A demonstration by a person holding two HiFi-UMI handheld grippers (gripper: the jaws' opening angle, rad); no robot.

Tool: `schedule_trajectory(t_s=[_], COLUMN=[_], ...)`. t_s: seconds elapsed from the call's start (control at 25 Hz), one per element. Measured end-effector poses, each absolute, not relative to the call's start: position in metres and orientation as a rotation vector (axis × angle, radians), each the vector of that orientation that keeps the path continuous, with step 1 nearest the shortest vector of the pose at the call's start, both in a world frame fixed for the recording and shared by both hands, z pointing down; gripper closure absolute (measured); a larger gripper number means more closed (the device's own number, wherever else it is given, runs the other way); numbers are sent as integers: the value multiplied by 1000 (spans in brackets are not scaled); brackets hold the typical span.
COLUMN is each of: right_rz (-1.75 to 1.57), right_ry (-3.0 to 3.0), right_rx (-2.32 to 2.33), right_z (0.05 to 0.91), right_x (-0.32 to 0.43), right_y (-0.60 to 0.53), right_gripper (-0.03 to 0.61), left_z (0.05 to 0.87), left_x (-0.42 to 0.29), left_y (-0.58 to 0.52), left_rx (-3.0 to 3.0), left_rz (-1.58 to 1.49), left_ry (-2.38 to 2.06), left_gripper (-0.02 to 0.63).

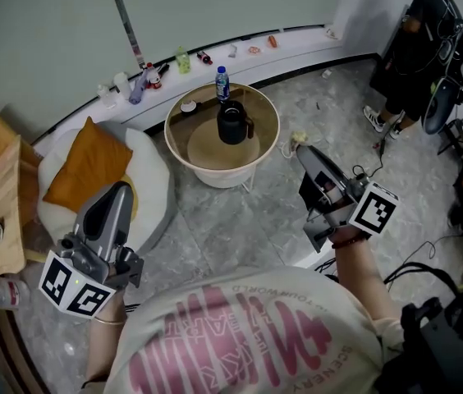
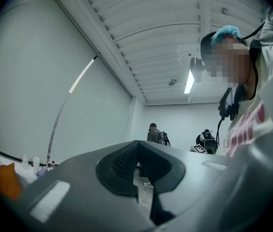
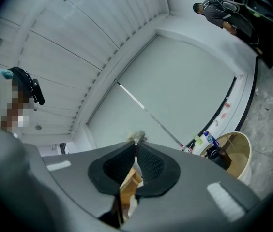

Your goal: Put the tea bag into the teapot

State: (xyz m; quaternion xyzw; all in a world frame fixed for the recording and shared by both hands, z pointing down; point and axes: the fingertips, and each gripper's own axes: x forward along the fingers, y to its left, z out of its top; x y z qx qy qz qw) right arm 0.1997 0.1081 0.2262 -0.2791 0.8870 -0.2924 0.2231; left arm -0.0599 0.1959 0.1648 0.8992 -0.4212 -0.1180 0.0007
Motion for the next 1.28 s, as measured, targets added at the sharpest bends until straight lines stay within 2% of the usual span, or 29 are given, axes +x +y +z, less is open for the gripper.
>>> schedule_trajectory(t_s=[0.32, 0.52, 0.72, 1.28], right_rz=[-846, -879, -918, -926], right_ry=[2455, 2461, 2462, 2337], right_rx=[-746, -764, -782, -1012], right_z=[239, 252, 261, 274], right_x=[204, 195, 186, 199], right_y=[93, 84, 77, 7], right_gripper=[560, 560, 560, 560], left_z=[180, 200, 221, 218], left_x=[-47, -55, -71, -61], left_y=[184, 185, 173, 41], left_rx=[2794, 2749, 2747, 2830], left_rz=[-238, -207, -42, -186], left_ry=[-1331, -1327, -1394, -1078], left_gripper=[597, 598, 597, 597])
